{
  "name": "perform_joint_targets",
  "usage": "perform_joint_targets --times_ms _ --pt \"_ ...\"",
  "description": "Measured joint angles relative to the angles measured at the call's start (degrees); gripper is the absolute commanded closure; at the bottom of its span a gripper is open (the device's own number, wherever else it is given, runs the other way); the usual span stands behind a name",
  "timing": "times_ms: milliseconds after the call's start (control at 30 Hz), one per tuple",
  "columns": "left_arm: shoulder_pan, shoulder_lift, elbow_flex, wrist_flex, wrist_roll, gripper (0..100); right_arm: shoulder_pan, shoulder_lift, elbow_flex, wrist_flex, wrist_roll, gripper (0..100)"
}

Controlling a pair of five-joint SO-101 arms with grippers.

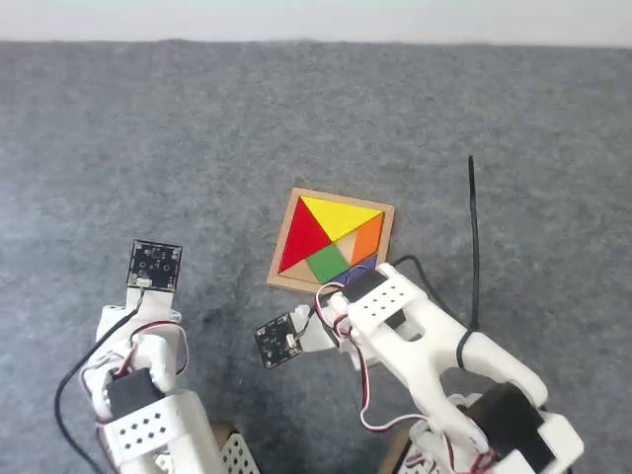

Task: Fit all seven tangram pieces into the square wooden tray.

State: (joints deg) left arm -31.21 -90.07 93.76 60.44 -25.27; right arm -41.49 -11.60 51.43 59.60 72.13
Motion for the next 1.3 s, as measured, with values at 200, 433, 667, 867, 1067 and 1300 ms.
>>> perform_joint_targets --times_ms 200,433,667,867,1067,1300 --pt "0.0 0.0 0.0 0.0 0.0 99 0.0 0.0 0.0 0.0 -3.7 93.4" --pt "0.0 0.0 0.0 0.0 0.0 99 -0.3 -4.9 1.1 2.2 -12.9 93.3" --pt "0.0 0.0 0.0 0.0 0.0 99 -0.3 -20.5 -5.6 11.3 -28.0 93.6" --pt "0.0 0.0 0.0 0.0 0.0 99 -0.3 -21.5 -10.0 4.2 -52.7 93.1" --pt "0.0 0.0 0.0 0.0 0.0 99 1.8 -11.7 -10.6 -6.9 -75.5 93.1" --pt "0.0 0.0 0.0 0.0 0.0 99 8.3 -0.9 -16.2 -9.7 -85.2 93.1"
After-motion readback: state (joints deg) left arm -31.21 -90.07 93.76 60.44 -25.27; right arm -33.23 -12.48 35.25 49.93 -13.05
